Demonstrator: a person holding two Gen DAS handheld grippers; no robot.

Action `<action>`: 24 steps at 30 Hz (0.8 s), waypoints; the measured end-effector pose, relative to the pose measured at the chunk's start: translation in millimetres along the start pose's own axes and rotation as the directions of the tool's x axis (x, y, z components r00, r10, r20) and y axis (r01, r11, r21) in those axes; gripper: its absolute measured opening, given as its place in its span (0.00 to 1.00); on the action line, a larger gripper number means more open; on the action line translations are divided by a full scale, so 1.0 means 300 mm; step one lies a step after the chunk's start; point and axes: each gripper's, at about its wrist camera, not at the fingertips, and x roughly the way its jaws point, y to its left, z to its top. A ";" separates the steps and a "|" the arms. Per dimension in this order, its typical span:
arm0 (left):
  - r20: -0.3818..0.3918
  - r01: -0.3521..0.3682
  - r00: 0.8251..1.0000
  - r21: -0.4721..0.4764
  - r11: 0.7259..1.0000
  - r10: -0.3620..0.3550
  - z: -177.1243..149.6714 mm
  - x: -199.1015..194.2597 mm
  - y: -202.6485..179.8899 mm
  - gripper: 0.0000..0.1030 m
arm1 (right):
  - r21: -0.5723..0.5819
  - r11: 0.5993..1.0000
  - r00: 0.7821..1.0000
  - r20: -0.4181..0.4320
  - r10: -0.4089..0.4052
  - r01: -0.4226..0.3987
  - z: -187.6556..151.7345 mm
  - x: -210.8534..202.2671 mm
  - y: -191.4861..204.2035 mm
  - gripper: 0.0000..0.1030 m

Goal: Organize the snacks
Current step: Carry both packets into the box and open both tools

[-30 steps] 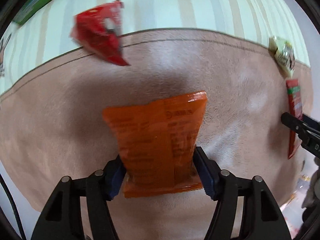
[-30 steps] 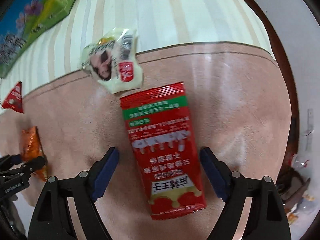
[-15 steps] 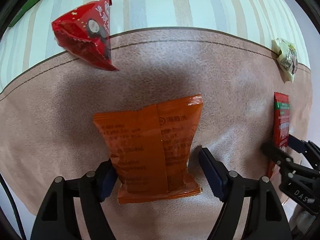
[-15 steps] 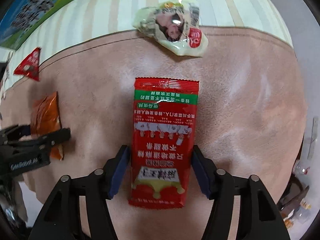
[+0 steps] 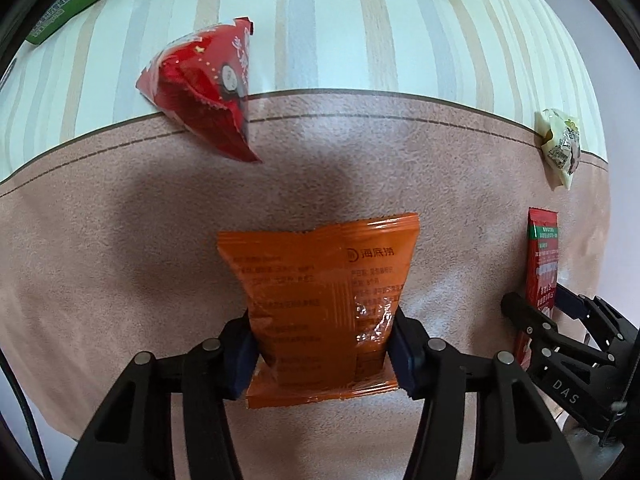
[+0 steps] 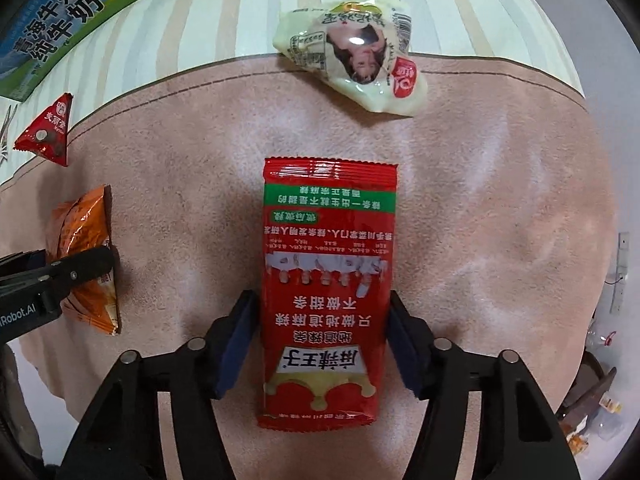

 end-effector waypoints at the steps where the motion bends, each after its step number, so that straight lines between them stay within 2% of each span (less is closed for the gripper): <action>1: 0.000 -0.002 1.000 0.001 1.000 0.002 0.004 -0.001 0.002 0.50 | 0.000 1.000 1.000 0.000 0.000 0.000 -0.031 0.002 -0.005 0.60; 6: 0.001 0.005 1.000 0.008 1.000 -0.005 -0.042 -0.014 -0.040 0.46 | -0.004 1.000 1.000 -0.001 0.003 -0.003 -0.025 -0.012 -0.017 0.55; 7: 0.002 0.007 1.000 0.013 1.000 -0.007 -0.055 -0.018 -0.053 0.45 | -0.004 1.000 1.000 -0.005 0.005 -0.005 0.007 -0.022 -0.055 0.55; 11: 0.015 0.021 1.000 0.030 0.999 -0.021 -0.057 -0.065 -0.059 0.45 | 0.014 0.999 0.999 0.004 0.049 -0.049 0.025 -0.059 -0.070 0.50; 19: 0.076 0.066 0.995 0.034 0.997 -0.068 -0.018 -0.216 -0.072 0.45 | 0.036 0.987 0.987 0.042 0.155 -0.157 0.035 -0.181 -0.052 0.48; 24: 0.140 0.119 0.982 0.037 0.992 -0.123 0.013 -0.390 -0.071 0.45 | 0.026 0.970 0.965 0.112 0.238 -0.242 0.061 -0.345 -0.036 0.48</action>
